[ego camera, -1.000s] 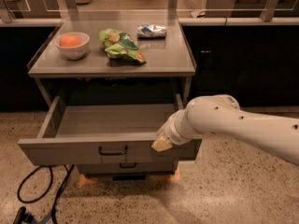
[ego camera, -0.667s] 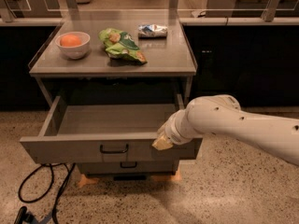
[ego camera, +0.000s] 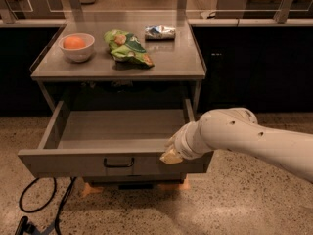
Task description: Open top drawer
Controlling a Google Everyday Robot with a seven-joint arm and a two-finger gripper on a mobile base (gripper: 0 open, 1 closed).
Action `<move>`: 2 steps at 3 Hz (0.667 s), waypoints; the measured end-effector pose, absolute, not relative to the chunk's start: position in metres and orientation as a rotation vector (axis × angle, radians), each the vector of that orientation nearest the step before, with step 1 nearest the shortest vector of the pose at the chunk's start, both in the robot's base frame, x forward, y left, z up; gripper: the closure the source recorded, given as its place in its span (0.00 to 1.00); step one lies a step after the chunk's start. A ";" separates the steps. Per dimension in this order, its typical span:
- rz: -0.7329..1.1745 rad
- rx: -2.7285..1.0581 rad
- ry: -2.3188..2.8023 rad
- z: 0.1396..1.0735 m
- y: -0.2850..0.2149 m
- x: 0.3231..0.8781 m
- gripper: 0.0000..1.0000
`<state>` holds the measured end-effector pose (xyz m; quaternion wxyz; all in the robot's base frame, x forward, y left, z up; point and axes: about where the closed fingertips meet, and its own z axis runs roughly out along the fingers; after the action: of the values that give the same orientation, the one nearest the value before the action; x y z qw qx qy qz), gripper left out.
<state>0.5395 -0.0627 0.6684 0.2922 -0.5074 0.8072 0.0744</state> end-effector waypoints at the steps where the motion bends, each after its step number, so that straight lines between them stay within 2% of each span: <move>1: 0.207 -1.351 2.145 0.666 -0.064 0.523 1.00; 2: 0.207 -1.351 2.145 0.668 -0.064 0.521 0.81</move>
Offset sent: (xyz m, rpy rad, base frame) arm -0.2180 -0.0462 -0.0277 0.0794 -0.0274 0.0375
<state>0.5213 -0.0641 0.6681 0.2945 -0.5076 0.8060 0.0776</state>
